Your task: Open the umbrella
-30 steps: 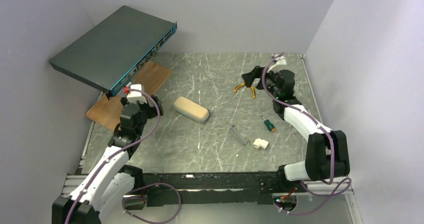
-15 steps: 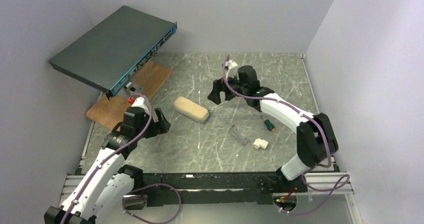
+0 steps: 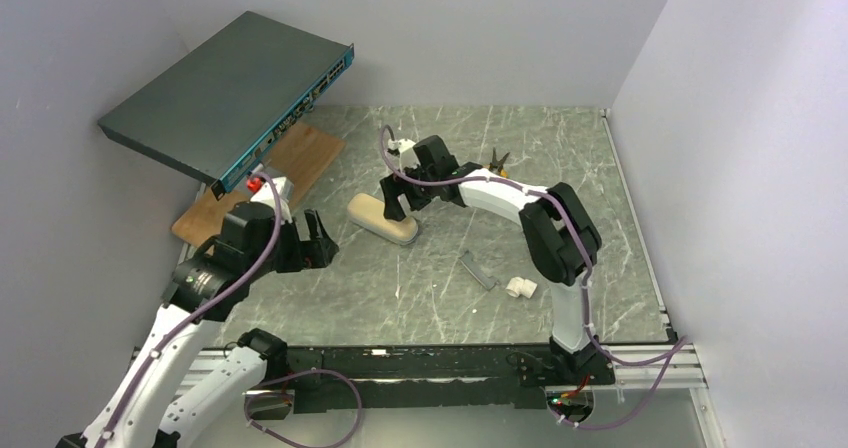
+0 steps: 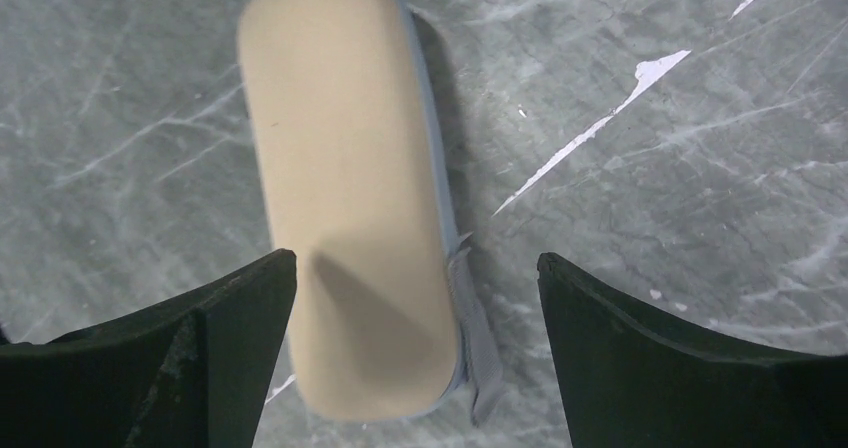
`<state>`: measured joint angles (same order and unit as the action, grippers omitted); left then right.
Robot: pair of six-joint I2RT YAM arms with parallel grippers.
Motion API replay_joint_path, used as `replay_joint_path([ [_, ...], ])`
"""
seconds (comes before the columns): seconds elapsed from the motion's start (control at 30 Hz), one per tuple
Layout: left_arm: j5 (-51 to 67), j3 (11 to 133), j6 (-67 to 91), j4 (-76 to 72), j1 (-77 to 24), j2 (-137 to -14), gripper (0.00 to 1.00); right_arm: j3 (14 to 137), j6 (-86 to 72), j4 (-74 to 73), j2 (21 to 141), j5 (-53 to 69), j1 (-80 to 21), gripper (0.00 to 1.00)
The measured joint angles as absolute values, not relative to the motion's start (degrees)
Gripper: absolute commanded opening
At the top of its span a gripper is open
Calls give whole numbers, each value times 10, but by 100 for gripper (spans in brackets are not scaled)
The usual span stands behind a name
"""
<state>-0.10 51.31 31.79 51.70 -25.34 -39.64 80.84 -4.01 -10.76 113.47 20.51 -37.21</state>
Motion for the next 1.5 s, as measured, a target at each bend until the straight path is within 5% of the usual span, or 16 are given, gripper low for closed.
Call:
replay_joint_path([
  [0.6,-7,472,253,539,-254,-289,99,828,-69,-107,1205,218,-454,70],
  [0.83,-7,463,262,528,-254,-256,99,807,-86,-84,1200,192,-477,39],
  [0.97,-12,461,267,528,-254,-257,99,795,-106,-78,1189,184,-476,34],
  [1.3,-17,461,272,529,-254,-269,99,698,-138,-147,1062,166,-477,28],
  [1.5,-18,461,272,529,-254,-279,99,667,-173,-170,946,160,-477,11],
])
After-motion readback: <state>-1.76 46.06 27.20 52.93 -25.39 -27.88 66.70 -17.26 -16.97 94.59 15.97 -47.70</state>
